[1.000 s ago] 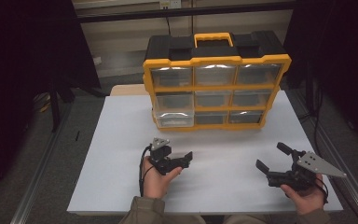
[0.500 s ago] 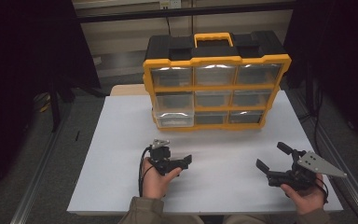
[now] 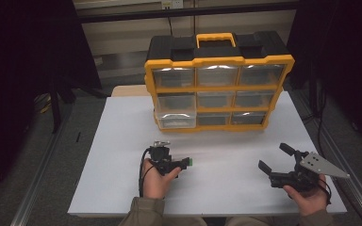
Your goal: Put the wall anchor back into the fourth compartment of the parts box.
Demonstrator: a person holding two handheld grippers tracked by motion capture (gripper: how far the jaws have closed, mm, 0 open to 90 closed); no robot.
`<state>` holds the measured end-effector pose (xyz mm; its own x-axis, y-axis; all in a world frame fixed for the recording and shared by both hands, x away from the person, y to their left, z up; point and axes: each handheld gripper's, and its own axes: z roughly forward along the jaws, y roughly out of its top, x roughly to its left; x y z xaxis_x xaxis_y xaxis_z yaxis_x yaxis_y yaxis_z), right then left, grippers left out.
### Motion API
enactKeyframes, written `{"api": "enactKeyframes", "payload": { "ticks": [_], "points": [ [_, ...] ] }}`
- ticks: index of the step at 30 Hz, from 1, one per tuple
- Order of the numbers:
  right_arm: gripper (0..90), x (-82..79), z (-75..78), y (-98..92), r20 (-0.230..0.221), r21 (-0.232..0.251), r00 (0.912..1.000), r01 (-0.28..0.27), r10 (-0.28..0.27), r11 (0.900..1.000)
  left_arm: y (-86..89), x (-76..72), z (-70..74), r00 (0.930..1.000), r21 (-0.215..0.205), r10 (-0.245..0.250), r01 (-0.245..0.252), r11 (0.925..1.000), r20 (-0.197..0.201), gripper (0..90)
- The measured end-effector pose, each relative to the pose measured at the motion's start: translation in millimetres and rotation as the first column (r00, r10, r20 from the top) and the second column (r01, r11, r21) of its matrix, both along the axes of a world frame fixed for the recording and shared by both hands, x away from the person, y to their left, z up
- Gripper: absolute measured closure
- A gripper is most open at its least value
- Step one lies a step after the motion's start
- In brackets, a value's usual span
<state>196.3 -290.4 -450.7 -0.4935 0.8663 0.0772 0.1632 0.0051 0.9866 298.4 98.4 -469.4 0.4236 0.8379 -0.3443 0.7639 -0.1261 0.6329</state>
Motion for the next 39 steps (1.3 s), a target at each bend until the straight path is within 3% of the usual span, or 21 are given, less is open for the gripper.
{"api": "enactKeyframes", "payload": {
  "ticks": [9, 15, 26, 27, 39],
  "points": [
    [0.9, 0.0, 0.3, 0.1, -0.002, -0.001, 1.0, 0.003, -0.003, 1.0, 3.4, 1.9, 2.3, 0.9999, 0.019, 0.015, -0.015, 0.9997, -0.001, 32.8],
    [0.9, 0.7, -0.2, 0.3, -0.001, 0.0, 1.0, 0.0, 0.0, 1.0, 4.0, 4.3, 1.6, 0.9998, 0.024, 0.014, -0.014, 0.9996, 0.01, 42.9],
    [0.9, 1.2, -0.5, 0.4, 0.0, 0.001, 1.0, -0.005, 0.005, 1.0, -12.7, 6.0, -2.4, 0.9997, 0.046, -0.023, 0.023, 0.9986, -0.011, 56.2],
    [0.9, 1.3, -0.3, 0.9, -0.002, 0.008, 1.0, -0.002, 0.002, 1.0, -14.4, 6.3, -3.1, 0.9997, 0.064, -0.025, 0.026, 0.9976, -0.006, 57.1],
    [1.0, 1.4, -0.5, 0.8, -0.003, -0.002, 1.0, -0.009, 0.009, 1.0, -18.9, 6.1, -3.9, 0.9994, 0.087, -0.031, 0.03, 0.9957, 0.012, 60.6]
  ]
}}
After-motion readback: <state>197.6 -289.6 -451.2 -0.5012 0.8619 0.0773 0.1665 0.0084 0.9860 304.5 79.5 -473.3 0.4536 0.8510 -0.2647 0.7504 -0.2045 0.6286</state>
